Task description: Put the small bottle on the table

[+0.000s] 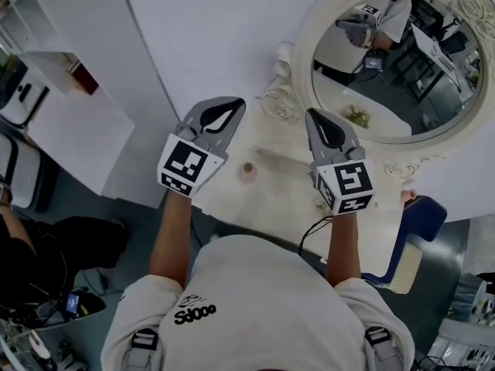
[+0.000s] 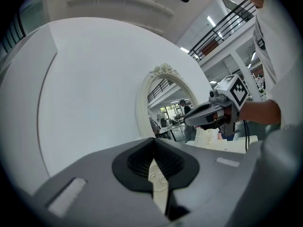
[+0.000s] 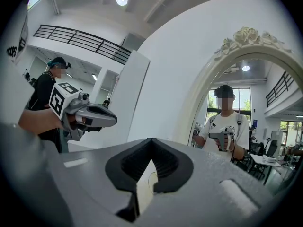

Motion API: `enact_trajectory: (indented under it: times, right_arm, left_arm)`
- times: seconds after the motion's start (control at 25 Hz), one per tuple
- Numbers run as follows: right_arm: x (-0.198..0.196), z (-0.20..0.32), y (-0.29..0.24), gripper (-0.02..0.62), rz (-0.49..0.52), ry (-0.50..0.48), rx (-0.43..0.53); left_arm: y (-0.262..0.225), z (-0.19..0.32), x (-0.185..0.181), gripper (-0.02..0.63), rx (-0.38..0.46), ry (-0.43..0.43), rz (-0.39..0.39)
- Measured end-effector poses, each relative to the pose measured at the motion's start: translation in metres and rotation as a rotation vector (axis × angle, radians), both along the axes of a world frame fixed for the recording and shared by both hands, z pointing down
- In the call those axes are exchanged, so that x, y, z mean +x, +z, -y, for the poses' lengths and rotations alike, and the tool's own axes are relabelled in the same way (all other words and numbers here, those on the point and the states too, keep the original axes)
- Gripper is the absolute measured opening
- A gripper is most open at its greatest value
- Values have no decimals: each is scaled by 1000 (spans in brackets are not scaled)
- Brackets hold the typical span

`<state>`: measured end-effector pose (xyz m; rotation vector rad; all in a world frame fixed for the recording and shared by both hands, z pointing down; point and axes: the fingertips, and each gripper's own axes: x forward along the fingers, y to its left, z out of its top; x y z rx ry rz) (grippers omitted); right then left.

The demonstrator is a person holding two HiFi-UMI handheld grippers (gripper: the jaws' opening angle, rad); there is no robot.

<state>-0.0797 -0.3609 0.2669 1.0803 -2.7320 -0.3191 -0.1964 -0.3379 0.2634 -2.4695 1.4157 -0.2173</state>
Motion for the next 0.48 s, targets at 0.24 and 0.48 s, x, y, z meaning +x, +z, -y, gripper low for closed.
enact_trajectory:
  times: [0.24,0.48]
  right_arm:
    - [-1,-2,3,2,1,-4,-6]
    - [-6,-5,5,2,0,-8,-19]
  left_arm:
    - [5,-2,1,18,-7,4,-1]
    - [6,-4,-4,18,-22,4,-9]
